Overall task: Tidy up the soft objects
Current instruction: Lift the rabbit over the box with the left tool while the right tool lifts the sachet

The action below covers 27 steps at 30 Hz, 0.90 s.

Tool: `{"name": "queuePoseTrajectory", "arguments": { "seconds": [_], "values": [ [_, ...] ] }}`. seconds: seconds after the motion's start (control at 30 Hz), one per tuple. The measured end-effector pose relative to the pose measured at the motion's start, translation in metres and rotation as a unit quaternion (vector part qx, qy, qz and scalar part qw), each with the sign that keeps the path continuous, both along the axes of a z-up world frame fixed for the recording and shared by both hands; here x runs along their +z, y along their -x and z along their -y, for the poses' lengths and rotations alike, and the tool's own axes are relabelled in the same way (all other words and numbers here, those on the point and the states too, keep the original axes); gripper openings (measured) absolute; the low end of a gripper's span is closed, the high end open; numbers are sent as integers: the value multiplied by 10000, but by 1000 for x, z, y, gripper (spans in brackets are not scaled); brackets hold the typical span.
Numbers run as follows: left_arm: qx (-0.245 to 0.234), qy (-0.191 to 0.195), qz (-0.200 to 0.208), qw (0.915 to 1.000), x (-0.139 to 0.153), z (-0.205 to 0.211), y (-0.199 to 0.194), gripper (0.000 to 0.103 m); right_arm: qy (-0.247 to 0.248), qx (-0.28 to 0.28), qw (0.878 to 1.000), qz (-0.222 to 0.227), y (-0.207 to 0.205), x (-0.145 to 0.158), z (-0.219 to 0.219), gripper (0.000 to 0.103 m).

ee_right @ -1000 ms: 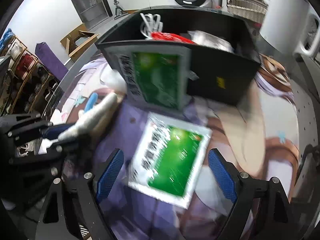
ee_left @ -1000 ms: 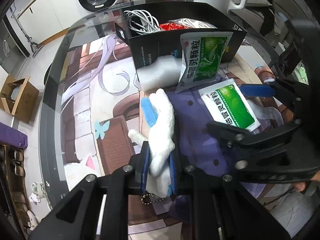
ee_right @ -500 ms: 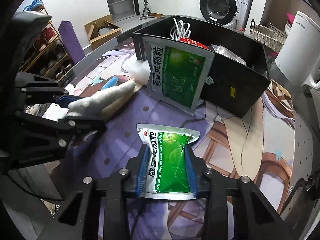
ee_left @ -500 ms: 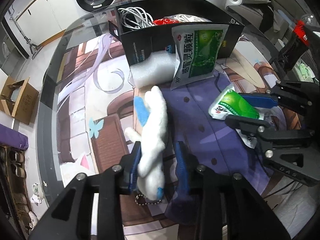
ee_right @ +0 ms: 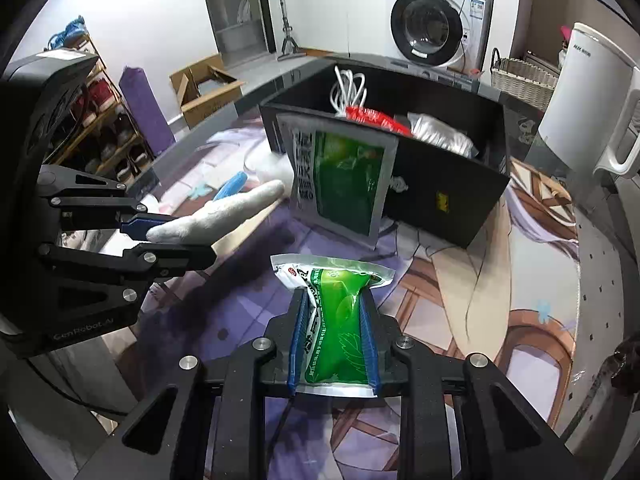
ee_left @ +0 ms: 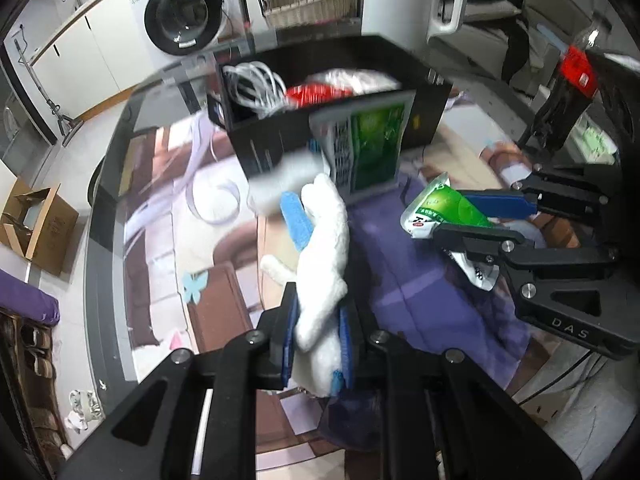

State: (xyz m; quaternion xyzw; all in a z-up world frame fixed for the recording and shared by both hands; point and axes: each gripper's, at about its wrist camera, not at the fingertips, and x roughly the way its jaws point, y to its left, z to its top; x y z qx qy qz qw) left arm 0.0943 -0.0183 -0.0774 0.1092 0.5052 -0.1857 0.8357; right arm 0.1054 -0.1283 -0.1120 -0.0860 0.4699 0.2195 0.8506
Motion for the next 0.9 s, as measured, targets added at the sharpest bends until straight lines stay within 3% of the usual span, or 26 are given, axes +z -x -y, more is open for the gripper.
{"name": "queuePoseTrajectory", "arguments": {
  "seconds": [0.13, 0.3, 0.67, 0.9],
  "values": [
    [105, 305, 479, 9983, 24, -5, 5, 16, -287, -73, 9991, 310, 6, 17, 10, 24],
    [202, 812, 1175, 9895, 57, -17, 12, 16, -693, -255, 9933, 893, 11, 49, 22, 24],
    [125, 981, 2458, 9643, 102, -20, 27, 16, -1362, -493, 9630, 2274, 34, 102, 34, 24],
    [170, 1096, 2543, 9607, 111, -19, 15, 16, -1502, -723, 9527, 2542, 44, 120, 43, 24]
  ]
}}
